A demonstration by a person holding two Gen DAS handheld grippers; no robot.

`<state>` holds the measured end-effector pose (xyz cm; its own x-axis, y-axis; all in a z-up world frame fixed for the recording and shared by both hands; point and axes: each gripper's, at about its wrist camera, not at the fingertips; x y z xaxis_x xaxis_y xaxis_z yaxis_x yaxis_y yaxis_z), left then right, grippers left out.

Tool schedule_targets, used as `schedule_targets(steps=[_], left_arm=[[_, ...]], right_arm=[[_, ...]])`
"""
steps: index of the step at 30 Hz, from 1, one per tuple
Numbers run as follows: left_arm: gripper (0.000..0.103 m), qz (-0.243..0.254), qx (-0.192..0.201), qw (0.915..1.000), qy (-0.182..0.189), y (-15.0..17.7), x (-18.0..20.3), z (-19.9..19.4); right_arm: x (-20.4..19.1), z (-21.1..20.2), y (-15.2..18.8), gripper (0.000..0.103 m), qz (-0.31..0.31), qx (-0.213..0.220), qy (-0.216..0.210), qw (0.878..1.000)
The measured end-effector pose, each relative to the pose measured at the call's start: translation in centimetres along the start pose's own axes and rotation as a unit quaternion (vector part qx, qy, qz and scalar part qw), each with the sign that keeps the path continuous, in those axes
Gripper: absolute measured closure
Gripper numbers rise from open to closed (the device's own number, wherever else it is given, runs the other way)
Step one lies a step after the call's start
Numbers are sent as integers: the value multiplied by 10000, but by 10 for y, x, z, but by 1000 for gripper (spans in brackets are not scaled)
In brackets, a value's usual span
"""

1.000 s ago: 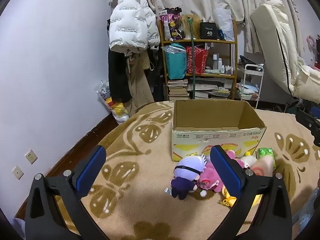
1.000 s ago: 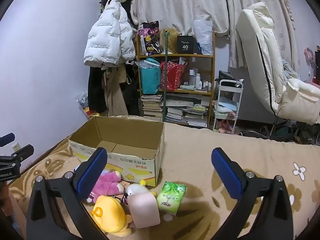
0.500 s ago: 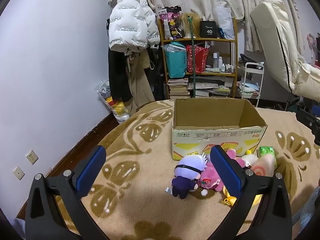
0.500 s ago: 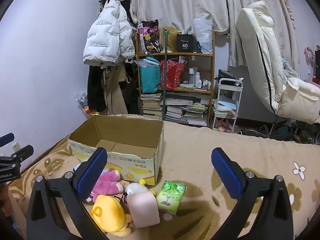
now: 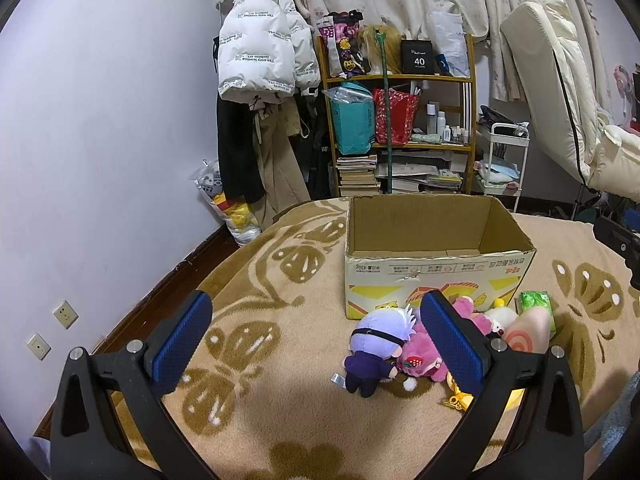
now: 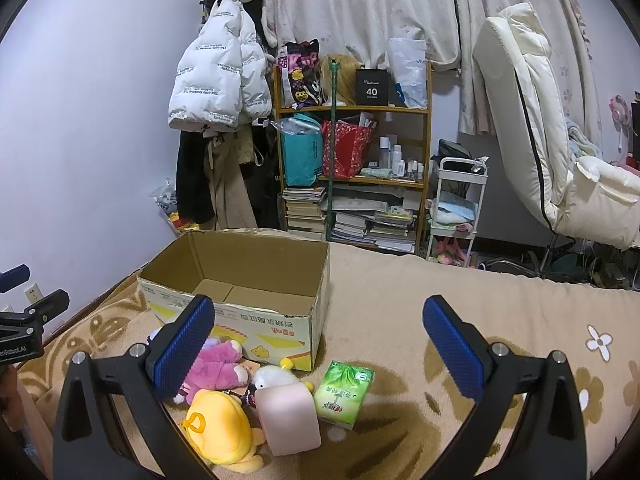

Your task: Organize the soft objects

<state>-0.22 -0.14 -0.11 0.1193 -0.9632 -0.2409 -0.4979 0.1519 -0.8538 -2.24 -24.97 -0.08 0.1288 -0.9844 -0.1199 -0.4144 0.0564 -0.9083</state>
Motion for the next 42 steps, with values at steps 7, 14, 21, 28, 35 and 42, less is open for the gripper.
schedule_targets(steps=[7, 14, 21, 28, 35, 42], left_arm=[[0, 26, -50, 10000, -14, 1, -1, 4], [0, 33, -44, 10000, -10, 1, -2, 4], [0, 59, -27, 10000, -8, 1, -1, 3], [0, 80, -42, 10000, -26, 1, 0, 3], [0, 82, -43, 10000, -15, 1, 0, 3], [0, 80, -47, 10000, -19, 1, 0, 3]], right_arm=[[1, -1, -2, 0, -14, -22, 4, 10000], [0, 0, -1, 0, 5, -29, -2, 10000], [1, 1, 0, 0, -11, -25, 5, 10000], [1, 0, -1, 0, -9, -22, 16, 10000], [2, 0, -1, 0, -7, -30, 2, 10000], [1, 1, -1, 0, -4, -30, 5, 10000]])
Point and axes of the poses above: each gripper's, at about its wrist camera, not at the fingertips, and z roughly the way its jaws point, x to its right, y to its underside, and after that the axes turned 14 degrees about -y, right-handed
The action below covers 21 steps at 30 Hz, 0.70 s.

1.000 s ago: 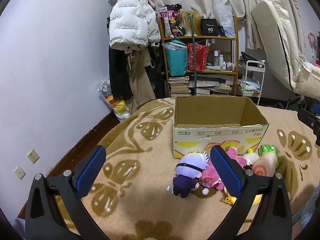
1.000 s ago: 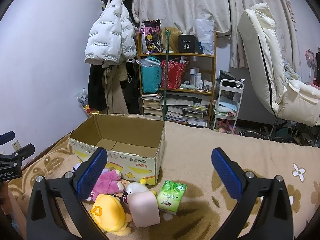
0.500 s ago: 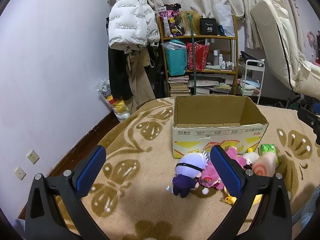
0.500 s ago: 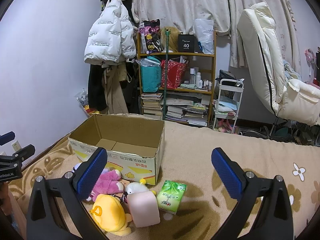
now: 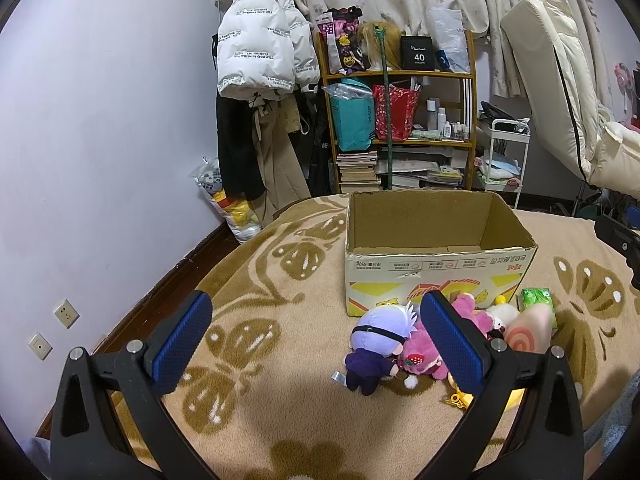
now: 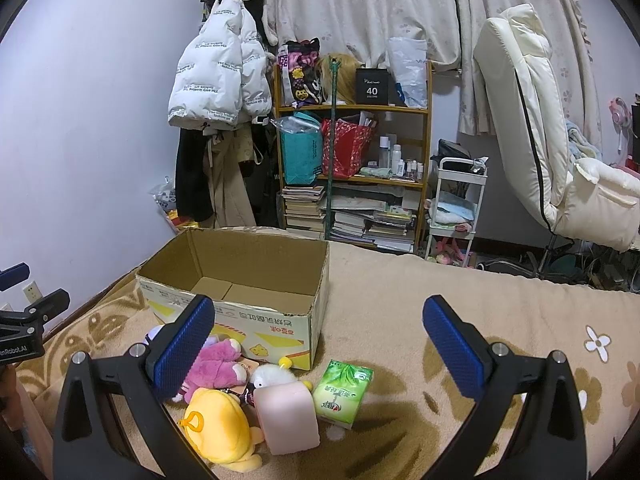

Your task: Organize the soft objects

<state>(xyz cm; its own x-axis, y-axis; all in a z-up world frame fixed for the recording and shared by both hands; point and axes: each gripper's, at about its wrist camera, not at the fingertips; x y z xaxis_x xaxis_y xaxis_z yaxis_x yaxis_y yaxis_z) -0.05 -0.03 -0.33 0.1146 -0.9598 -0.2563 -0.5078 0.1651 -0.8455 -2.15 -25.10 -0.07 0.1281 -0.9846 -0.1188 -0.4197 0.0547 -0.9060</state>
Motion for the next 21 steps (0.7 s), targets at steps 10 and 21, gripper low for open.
schedule_targets(steps=[10, 21], left_arm=[[0, 2, -12, 10000, -10, 1, 1, 0], [0, -56, -10, 10000, -18, 1, -1, 2]], right_arm=[[0, 1, 1, 0, -5, 3, 1, 10000], [0, 2, 2, 0, 29, -4, 17, 10000]])
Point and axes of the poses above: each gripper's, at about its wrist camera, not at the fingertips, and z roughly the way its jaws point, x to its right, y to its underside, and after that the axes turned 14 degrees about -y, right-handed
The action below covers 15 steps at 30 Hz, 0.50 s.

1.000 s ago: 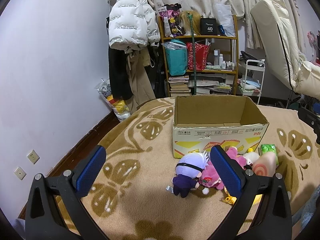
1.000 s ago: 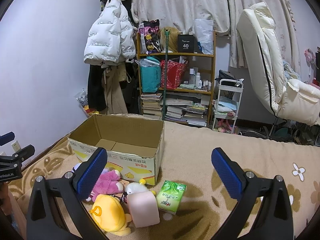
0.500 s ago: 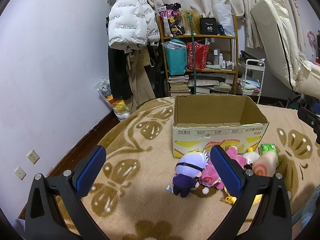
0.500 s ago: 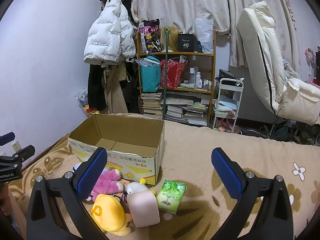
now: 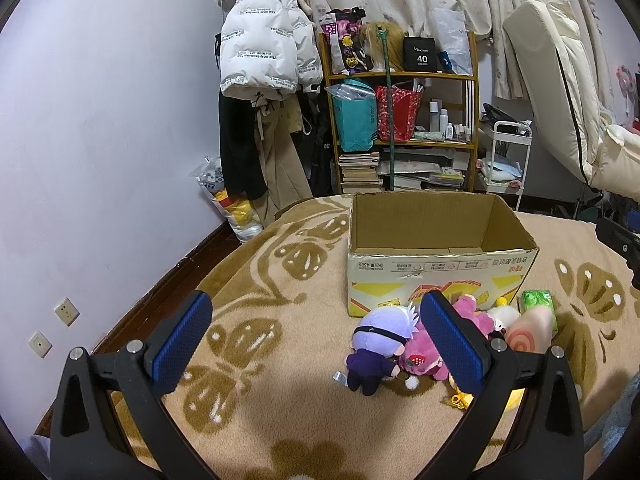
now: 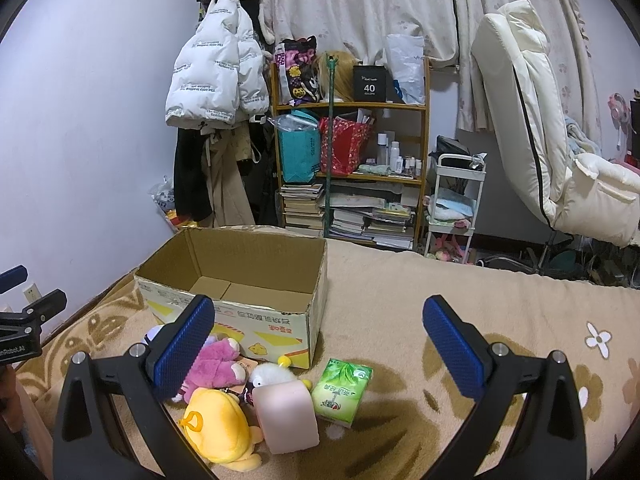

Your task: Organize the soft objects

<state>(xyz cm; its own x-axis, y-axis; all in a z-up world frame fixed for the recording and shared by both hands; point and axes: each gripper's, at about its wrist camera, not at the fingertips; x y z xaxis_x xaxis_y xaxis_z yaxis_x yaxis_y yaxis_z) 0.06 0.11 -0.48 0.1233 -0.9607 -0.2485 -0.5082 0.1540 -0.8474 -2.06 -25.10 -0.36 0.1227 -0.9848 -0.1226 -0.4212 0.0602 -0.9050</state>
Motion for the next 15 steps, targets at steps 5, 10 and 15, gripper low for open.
schedule_targets(steps=[5, 10, 15], left_arm=[[0, 10, 6, 10000, 7, 1, 0, 0], [0, 5, -2, 10000, 6, 0, 0, 0], [0, 56, -120, 9999, -50, 0, 3, 5]], right_arm=[[1, 0, 0, 0, -14, -12, -1, 10000], [0, 0, 1, 0, -11, -15, 6, 10000], [9, 4, 11, 0, 60, -102, 35, 9999]])
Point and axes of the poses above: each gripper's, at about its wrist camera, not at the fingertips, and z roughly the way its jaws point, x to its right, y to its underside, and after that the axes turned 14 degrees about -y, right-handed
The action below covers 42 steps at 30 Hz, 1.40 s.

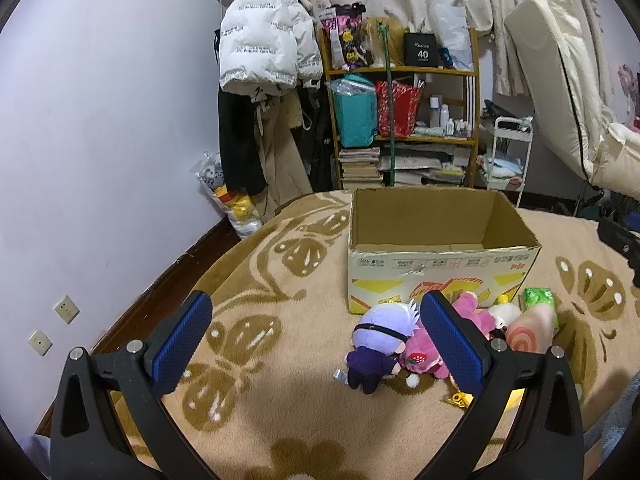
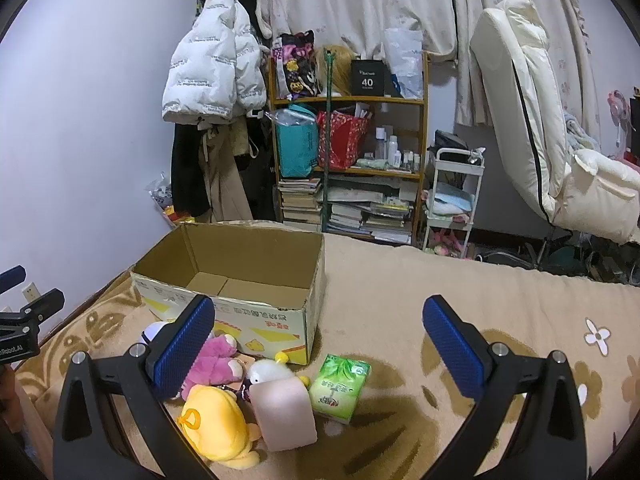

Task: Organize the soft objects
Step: 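Grasp the white-haired blindfolded doll with the left tool while the right tool grasps the pink swirl cylinder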

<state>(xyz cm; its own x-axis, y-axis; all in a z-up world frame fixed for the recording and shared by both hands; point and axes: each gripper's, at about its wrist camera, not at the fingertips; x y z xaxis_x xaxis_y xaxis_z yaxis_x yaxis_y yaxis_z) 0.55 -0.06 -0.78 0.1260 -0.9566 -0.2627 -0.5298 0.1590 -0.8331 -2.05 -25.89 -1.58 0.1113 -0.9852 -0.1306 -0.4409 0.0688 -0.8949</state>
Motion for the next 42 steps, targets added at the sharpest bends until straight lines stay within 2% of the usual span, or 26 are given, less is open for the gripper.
schedule_targets(steps=[3, 9, 13, 18, 25, 32, 35, 42], left_arm=[[0, 5, -135, 9999, -29, -2, 3, 9], [0, -11, -367, 9992, -158, -9, 5, 30], [0, -110, -675, 9974, -218, -14, 2, 51], [0, -503, -1308, 9900, 140, -21, -7, 85], [0, -546, -1624, 9850, 225, -22, 0, 120], [0, -353, -1925, 9799, 379, -13, 19, 140], [0, -245, -2062, 9763, 603, -7, 28, 145], [0, 235, -2223, 9717, 767, 3, 53, 152]], right_arm=[[7, 6, 1, 0, 111, -93, -49, 9999], [18, 15, -2, 0, 236, -123, 192, 9995], [23, 22, -5, 0, 227, -179, 309, 9991], [28, 31, -8, 0, 375, -383, 155, 9984], [31, 56, -1, 0, 352, -774, 86, 9963], [28, 74, 5, 0, 296, -1093, -105, 9935], [28, 85, 11, 0, 369, -1401, -205, 9892], [30, 107, 31, 0, 532, -1986, -444, 9776]])
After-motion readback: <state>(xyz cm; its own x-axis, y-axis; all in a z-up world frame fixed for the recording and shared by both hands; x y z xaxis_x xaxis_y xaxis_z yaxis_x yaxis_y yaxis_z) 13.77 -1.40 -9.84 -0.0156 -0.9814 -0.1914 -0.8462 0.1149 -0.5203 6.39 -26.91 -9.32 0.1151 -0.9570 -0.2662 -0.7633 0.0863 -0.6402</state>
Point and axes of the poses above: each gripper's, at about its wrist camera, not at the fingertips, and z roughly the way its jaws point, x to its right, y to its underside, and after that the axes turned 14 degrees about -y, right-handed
